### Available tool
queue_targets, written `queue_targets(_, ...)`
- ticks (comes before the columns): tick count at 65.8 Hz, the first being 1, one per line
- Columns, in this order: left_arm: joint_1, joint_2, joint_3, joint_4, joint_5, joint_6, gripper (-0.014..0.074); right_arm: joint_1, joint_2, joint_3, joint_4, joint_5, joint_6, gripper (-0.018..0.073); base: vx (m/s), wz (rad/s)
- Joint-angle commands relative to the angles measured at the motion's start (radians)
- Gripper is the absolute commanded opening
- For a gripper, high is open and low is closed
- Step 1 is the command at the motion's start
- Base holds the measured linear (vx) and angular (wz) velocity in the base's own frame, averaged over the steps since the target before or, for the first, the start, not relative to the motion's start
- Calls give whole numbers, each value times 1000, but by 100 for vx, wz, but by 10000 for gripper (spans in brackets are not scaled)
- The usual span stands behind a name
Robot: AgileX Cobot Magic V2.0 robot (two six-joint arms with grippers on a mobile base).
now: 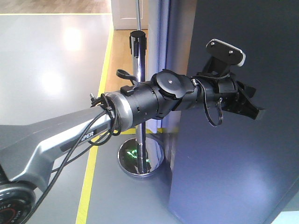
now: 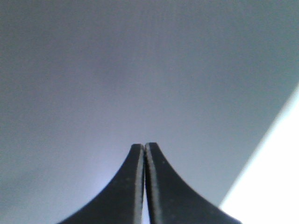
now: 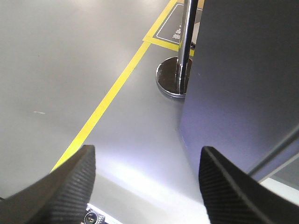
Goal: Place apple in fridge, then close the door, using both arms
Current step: 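Push the fridge door closed with the left gripper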
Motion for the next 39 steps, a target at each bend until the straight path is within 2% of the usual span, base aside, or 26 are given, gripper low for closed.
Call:
queue_targets(1, -4, -88, -37, 52, -27, -76, -6, -4, 17, -19, -4, 1, 1, 452, 0, 0)
queue_targets(7, -4, -109, -37, 196, -12, -222, -6, -4, 17, -19, -4, 1, 1, 452, 0, 0)
queue_targets(10, -4, -122, -37, 292, 9, -333, -6, -4, 17, -19, -3, 1, 1, 452, 0, 0)
queue_targets(15, -4, -152, -37, 471, 53, -492, -6, -4, 17, -19, -3, 1, 1, 452, 0, 0)
queue_targets(19, -4, -178, -37, 655, 86, -631, -6, -4, 17, -19, -3, 1, 1, 452, 0, 0)
queue_targets(29, -4, -241, -32, 961, 177, -904, -6, -4, 17, -19, -3, 1, 1, 452, 0, 0)
queue_targets(33, -4, -273, 3, 1051, 201, -964, -6, -4, 17, -19, -3, 1, 1, 452, 0, 0)
queue_targets(39, -4, -339, 106, 1099, 191, -981, -6, -4, 17, -19, -3, 1, 1, 452, 0, 0)
